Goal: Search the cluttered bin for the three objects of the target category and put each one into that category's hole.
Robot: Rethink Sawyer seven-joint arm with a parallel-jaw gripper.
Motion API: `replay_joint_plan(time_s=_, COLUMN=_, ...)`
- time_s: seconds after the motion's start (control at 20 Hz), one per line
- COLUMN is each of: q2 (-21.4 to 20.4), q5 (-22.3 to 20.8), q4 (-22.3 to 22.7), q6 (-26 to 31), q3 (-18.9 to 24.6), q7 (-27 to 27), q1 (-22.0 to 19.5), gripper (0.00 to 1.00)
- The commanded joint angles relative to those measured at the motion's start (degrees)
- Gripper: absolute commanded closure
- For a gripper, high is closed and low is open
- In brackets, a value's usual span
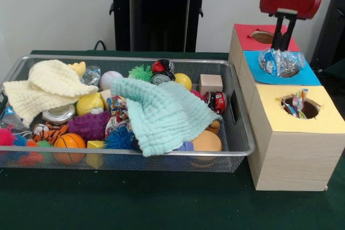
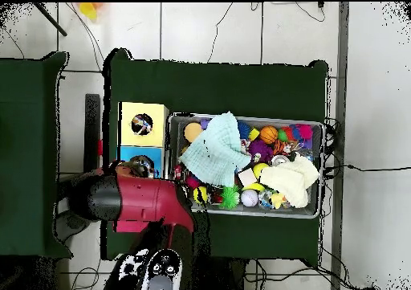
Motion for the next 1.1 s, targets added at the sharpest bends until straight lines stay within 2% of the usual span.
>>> replay_joint_plan(time_s=0.05, q2=4.8, q5=-0.1, q4=1.0, q6=-6.6, q3=5.9, q7=7.9, q1=-3.9, gripper=1.0)
replay_joint_plan(time_s=0.25, q2=5.5, q5=-0.4, q4=0.6, q6=-7.5, q3=5.6, q7=8.0, q1=-3.6, gripper=1.0)
replay_joint_plan(time_s=0.65, q2=6.0, q5=-0.8, q4=-1.1, q6=-6.4, q3=1.5, q7=9.1, q1=-0.1, gripper=1.0)
replay_joint_plan(time_s=0.95, q2=4.7, q5=0.2, q4=-0.2, q6=-4.3, q3=2.7, q7=8.7, q1=-0.9, gripper=1.0)
replay_joint_plan(time_s=1.1, q2=4.9, q5=0.3, q4=0.2, q6=-5.1, q3=3.0, q7=8.7, q1=-1.1, gripper=1.0)
